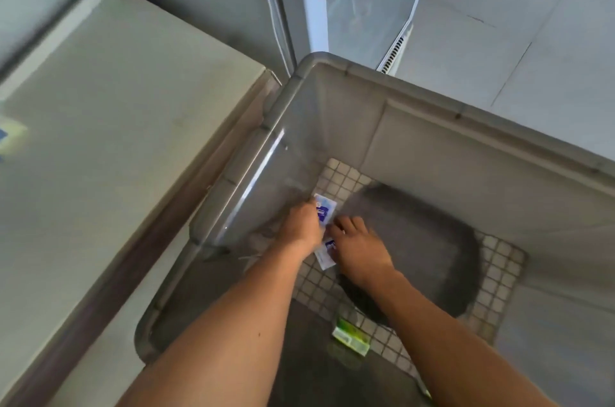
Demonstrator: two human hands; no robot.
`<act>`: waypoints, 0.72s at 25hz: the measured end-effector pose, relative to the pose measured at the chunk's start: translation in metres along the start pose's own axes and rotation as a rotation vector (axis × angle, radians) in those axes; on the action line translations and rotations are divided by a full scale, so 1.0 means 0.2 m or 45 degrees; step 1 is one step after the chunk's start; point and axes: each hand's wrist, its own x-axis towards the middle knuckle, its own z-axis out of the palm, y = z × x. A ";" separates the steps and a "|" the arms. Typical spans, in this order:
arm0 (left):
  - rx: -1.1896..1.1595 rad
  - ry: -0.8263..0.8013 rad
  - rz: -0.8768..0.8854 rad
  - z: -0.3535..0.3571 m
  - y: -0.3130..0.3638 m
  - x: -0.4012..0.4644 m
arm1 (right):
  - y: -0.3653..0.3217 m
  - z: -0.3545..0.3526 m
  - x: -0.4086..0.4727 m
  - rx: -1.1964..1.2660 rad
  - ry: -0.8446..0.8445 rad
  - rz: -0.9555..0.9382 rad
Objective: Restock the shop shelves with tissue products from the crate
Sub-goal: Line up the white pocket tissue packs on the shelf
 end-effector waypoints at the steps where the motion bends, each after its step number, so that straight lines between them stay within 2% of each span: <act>1: -0.025 0.020 -0.013 0.03 -0.01 0.03 | 0.01 0.01 0.00 -0.008 0.025 0.001; 8: -0.138 0.199 -0.140 0.18 0.05 0.07 | 0.12 0.06 -0.05 -0.038 0.104 -0.026; 12: -0.322 0.113 -0.215 0.20 0.07 0.11 | 0.13 0.06 -0.07 -0.004 0.102 -0.017; 18: -0.769 0.095 -0.136 0.05 0.05 0.05 | 0.11 0.07 -0.08 0.051 -0.020 0.046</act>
